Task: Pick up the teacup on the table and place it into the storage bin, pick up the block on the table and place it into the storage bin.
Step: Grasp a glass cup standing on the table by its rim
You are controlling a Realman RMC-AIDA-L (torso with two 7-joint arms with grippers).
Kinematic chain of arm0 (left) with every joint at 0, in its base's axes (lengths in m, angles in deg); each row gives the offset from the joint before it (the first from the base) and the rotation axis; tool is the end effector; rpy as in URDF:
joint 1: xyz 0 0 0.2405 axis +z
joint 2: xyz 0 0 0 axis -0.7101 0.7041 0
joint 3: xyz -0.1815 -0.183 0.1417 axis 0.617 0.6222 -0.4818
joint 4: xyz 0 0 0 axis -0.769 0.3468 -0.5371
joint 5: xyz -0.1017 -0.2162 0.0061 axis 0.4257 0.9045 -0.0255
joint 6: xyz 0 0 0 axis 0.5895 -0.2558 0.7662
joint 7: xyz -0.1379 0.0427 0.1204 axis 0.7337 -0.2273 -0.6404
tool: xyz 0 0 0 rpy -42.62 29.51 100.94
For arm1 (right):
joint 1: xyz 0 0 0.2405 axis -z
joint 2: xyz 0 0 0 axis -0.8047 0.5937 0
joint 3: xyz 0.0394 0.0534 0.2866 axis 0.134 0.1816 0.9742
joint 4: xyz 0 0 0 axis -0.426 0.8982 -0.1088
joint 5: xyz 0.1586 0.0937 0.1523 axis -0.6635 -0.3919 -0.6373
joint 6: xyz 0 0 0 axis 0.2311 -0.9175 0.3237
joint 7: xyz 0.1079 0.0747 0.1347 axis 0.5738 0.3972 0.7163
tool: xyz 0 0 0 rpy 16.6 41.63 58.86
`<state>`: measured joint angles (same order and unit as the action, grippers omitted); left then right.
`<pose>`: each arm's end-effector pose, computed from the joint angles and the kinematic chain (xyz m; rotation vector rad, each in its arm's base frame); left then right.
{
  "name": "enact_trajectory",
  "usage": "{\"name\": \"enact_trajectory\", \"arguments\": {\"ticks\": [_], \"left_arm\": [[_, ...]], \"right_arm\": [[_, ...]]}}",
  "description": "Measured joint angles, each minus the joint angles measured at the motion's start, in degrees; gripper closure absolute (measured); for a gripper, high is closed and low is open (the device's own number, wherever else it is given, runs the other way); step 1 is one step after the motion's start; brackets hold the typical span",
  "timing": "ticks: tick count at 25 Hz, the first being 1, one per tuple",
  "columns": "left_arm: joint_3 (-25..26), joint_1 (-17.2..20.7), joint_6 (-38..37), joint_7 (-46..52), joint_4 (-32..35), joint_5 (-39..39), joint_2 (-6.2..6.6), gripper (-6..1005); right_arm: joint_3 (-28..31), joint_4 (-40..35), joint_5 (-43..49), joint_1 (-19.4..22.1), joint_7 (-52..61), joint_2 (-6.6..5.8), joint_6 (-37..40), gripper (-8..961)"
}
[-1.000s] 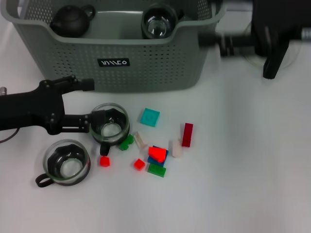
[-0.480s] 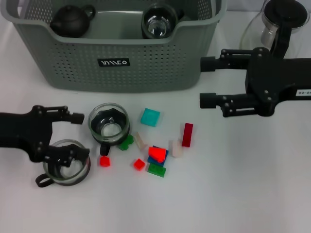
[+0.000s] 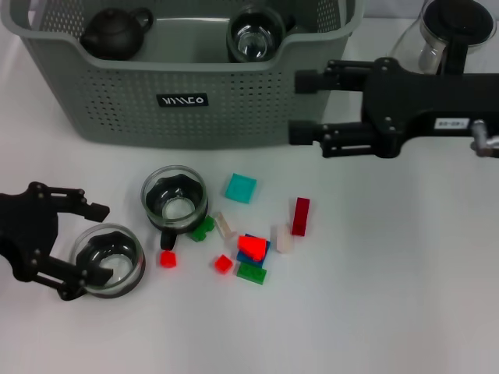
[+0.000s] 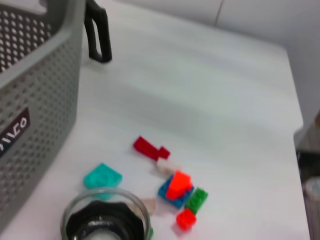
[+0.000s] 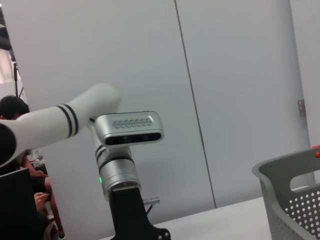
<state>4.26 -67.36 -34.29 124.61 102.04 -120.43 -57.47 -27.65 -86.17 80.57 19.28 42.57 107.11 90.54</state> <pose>-0.3313 0.2939 0.0350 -3.0037 -0.4762 -0.1372 0.1704 0.3836 -0.0543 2.9579 -0.3394 -0.9981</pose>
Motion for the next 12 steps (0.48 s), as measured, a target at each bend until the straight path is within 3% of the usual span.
{"name": "enact_trajectory", "arguments": {"ticks": [7,10,11,12], "left_arm": [[-8.4,0.5,-0.1,6.0,7.7,-2.7,-1.93,88],[-11.1,0.2,0.0,8.0,10.1,-5.0,-3.25,97],[-12.4,-0.1,0.3,8.5,11.8,-6.7,-4.48,106],[-12.4,-0.1,0.3,8.5,11.8,-6.7,-4.48,114]], "right_arm": [[-2.0,2.0,0.0,-1.9,-1.7,0.15,-4.1,154],[-1.7,3.2,-0.2,-2.5,-2.7,0.04,-5.1,154],[-1.5,3.5,-0.3,-2.9,-3.0,-0.04,-5.3,154],[-1.5,3.5,-0.3,-2.9,-3.0,-0.04,-5.3,155]]}}
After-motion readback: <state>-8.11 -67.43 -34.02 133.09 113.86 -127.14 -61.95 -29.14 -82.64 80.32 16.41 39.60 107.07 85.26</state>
